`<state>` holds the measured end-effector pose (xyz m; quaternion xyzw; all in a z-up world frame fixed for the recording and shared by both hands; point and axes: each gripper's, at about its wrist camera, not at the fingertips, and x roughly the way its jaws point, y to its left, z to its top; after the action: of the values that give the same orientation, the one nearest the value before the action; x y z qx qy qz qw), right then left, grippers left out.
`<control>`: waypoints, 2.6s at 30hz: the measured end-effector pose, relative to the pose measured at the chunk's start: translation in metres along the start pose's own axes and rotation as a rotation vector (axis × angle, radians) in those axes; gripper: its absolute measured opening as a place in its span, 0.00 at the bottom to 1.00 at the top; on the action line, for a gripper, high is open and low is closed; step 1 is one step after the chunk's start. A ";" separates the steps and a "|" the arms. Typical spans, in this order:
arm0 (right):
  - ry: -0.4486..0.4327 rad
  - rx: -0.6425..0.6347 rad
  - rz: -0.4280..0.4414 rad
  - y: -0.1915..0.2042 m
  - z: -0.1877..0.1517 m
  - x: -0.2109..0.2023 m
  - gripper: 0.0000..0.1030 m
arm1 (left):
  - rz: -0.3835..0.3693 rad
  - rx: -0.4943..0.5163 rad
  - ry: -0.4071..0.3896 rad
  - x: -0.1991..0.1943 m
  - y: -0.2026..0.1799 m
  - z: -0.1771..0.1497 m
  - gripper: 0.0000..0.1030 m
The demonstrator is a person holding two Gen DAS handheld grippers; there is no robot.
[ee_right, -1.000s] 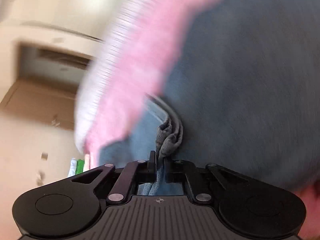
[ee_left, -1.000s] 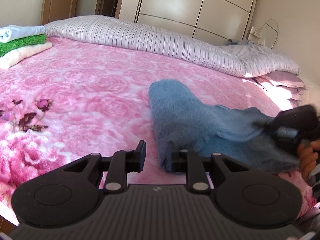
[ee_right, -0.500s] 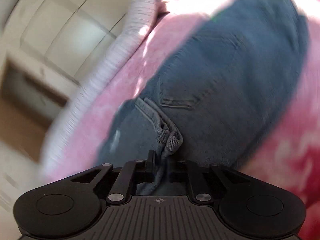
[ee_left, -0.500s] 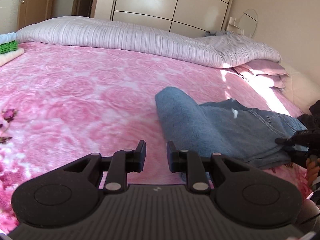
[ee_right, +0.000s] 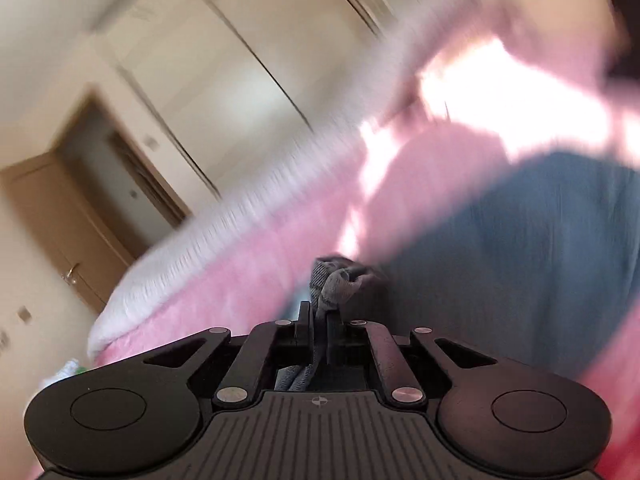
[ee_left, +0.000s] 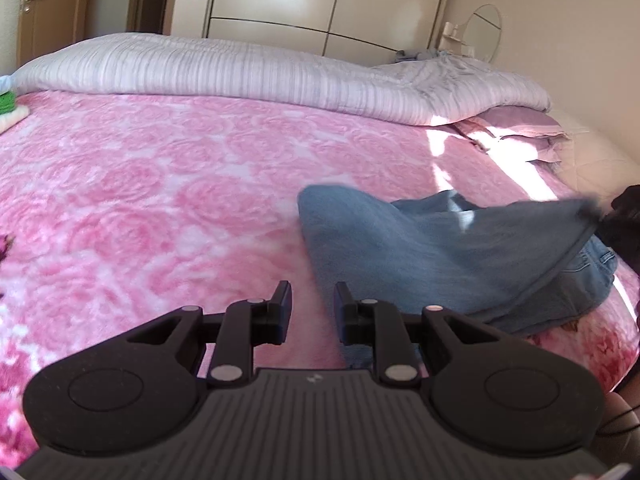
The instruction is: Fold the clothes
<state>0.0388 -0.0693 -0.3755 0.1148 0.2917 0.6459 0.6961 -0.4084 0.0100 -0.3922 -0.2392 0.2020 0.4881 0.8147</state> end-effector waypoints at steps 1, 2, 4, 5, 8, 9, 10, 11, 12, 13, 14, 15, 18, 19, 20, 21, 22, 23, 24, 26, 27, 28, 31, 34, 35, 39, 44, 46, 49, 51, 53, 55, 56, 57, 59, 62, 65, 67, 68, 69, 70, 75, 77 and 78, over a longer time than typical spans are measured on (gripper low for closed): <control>-0.053 -0.032 -0.001 -0.001 0.008 -0.010 0.04 | -0.010 0.002 0.001 0.003 -0.003 0.002 0.18; -0.069 -0.033 -0.031 -0.010 0.013 -0.017 0.04 | -0.020 0.005 0.003 0.005 -0.006 0.003 0.18; -0.041 0.013 -0.134 -0.038 0.017 -0.021 0.04 | -0.035 0.016 0.015 0.014 -0.015 0.003 0.18; 0.002 0.069 -0.199 -0.059 0.016 -0.019 0.04 | -0.043 0.021 0.022 0.018 -0.019 0.003 0.17; 0.141 0.313 -0.266 -0.123 0.002 -0.009 0.04 | -0.065 0.031 0.047 0.028 -0.032 0.002 0.18; 0.146 0.388 -0.252 -0.136 -0.003 -0.009 0.04 | -0.073 0.033 0.056 0.031 -0.036 0.001 0.18; 0.133 0.427 -0.233 -0.141 -0.005 -0.009 0.04 | -0.078 0.038 0.061 0.032 -0.039 0.000 0.17; 0.126 0.419 -0.234 -0.139 -0.004 -0.009 0.04 | -0.083 0.043 0.066 0.033 -0.042 -0.001 0.18; 0.126 0.388 -0.247 -0.134 -0.001 -0.008 0.04 | -0.081 0.047 0.070 0.034 -0.044 -0.001 0.17; 0.122 0.337 -0.253 -0.124 0.003 -0.008 0.04 | -0.079 0.051 0.073 0.035 -0.045 0.000 0.17; 0.114 0.269 -0.253 -0.109 0.009 -0.007 0.04 | -0.077 0.056 0.077 0.035 -0.046 0.000 0.17; 0.088 0.194 -0.232 -0.094 0.017 -0.010 0.04 | -0.075 0.060 0.080 0.036 -0.047 0.000 0.18; -0.065 -0.021 -0.151 -0.057 0.046 -0.032 0.04 | -0.075 0.071 0.081 0.036 -0.051 0.002 0.18; -0.115 -0.063 -0.156 -0.052 0.053 -0.040 0.04 | -0.076 0.074 0.080 0.036 -0.052 0.003 0.18; -0.133 -0.060 -0.182 -0.058 0.058 -0.044 0.04 | -0.078 0.076 0.079 0.037 -0.054 0.004 0.18; -0.133 -0.034 -0.211 -0.069 0.062 -0.047 0.04 | -0.083 0.076 0.082 0.039 -0.056 0.003 0.18; -0.106 0.016 -0.248 -0.086 0.063 -0.046 0.04 | -0.088 0.076 0.085 0.041 -0.058 0.003 0.18; -0.052 0.087 -0.282 -0.108 0.059 -0.041 0.04 | -0.093 0.075 0.089 0.044 -0.060 0.002 0.18; 0.009 0.157 -0.308 -0.129 0.052 -0.035 0.04 | -0.098 0.075 0.092 0.046 -0.062 0.002 0.17; 0.042 0.229 -0.309 -0.152 0.038 -0.032 0.04 | -0.108 0.090 0.100 0.049 -0.068 0.000 0.18; 0.038 0.236 -0.302 -0.155 0.034 -0.032 0.04 | -0.112 0.099 0.101 0.050 -0.071 0.000 0.17; 0.030 0.228 -0.299 -0.152 0.034 -0.031 0.04 | -0.116 0.109 0.102 0.050 -0.074 0.000 0.17; -0.007 0.238 -0.258 -0.140 0.048 -0.040 0.04 | -0.115 0.113 0.104 0.051 -0.077 0.000 0.18; 0.001 0.206 -0.262 -0.134 0.066 -0.052 0.04 | -0.116 0.107 0.102 0.051 -0.076 0.002 0.17; 0.037 0.203 -0.296 -0.139 0.066 -0.045 0.04 | -0.116 0.107 0.105 0.052 -0.076 0.002 0.17; 0.098 0.243 -0.329 -0.157 0.056 -0.038 0.08 | -0.123 0.123 0.113 0.053 -0.081 0.002 0.17; -0.032 -0.086 -0.539 -0.101 0.065 -0.049 0.32 | -0.146 0.150 0.104 0.057 -0.093 0.005 0.17; -0.031 -0.189 -0.530 -0.091 0.064 -0.042 0.32 | -0.166 0.162 0.095 0.060 -0.102 0.006 0.17; 0.059 -0.233 -0.504 -0.099 0.050 -0.022 0.32 | -0.180 0.213 0.121 0.074 -0.116 0.000 0.17; 0.116 -0.299 -0.527 -0.106 0.036 -0.011 0.32 | -0.169 0.244 0.160 0.090 -0.122 -0.010 0.18; 0.162 -0.359 -0.551 -0.110 0.026 -0.005 0.32 | -0.156 0.253 0.170 0.096 -0.123 -0.016 0.18; 0.177 -0.358 -0.563 -0.104 0.031 -0.010 0.32 | -0.139 0.248 0.169 0.092 -0.125 -0.013 0.18; 0.172 -0.351 -0.567 -0.101 0.035 -0.013 0.32 | -0.130 0.246 0.168 0.090 -0.126 -0.012 0.17; 0.148 -0.361 -0.563 -0.096 0.036 -0.019 0.32 | -0.134 0.244 0.154 0.086 -0.127 -0.011 0.17; 0.113 -0.391 -0.546 -0.090 0.034 -0.028 0.32 | -0.146 0.241 0.123 0.077 -0.129 -0.011 0.17; 0.241 -0.360 -0.531 -0.103 0.026 -0.016 0.32 | -0.123 0.234 0.165 0.087 -0.132 -0.020 0.18; 0.245 -0.341 -0.534 -0.100 0.025 -0.026 0.32 | -0.080 0.232 0.153 0.081 -0.137 -0.021 0.18; 0.261 -0.343 -0.532 -0.086 0.025 -0.039 0.32 | -0.045 0.235 0.150 0.072 -0.142 -0.020 0.18; 0.256 -0.345 -0.511 -0.078 0.022 -0.049 0.32 | -0.030 0.233 0.150 0.067 -0.143 -0.020 0.18; 0.250 -0.347 -0.489 -0.070 0.019 -0.058 0.32 | -0.014 0.231 0.150 0.062 -0.145 -0.020 0.18; 0.257 -0.352 -0.473 -0.062 0.013 -0.064 0.32 | 0.001 0.228 0.150 0.057 -0.146 -0.020 0.18; 0.340 -0.363 -0.426 -0.028 -0.026 -0.082 0.32 | 0.084 0.222 0.187 0.034 -0.154 -0.030 0.19; 0.358 -0.337 -0.397 -0.015 -0.038 -0.088 0.32 | 0.113 0.222 0.192 0.024 -0.157 -0.034 0.20; 0.365 -0.325 -0.379 -0.009 -0.042 -0.090 0.32 | 0.123 0.227 0.189 0.018 -0.158 -0.036 0.23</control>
<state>0.0234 -0.1669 -0.3913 -0.1723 0.3210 0.5525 0.7497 -0.2626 -0.0634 -0.4010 -0.1775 0.3461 0.4864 0.7824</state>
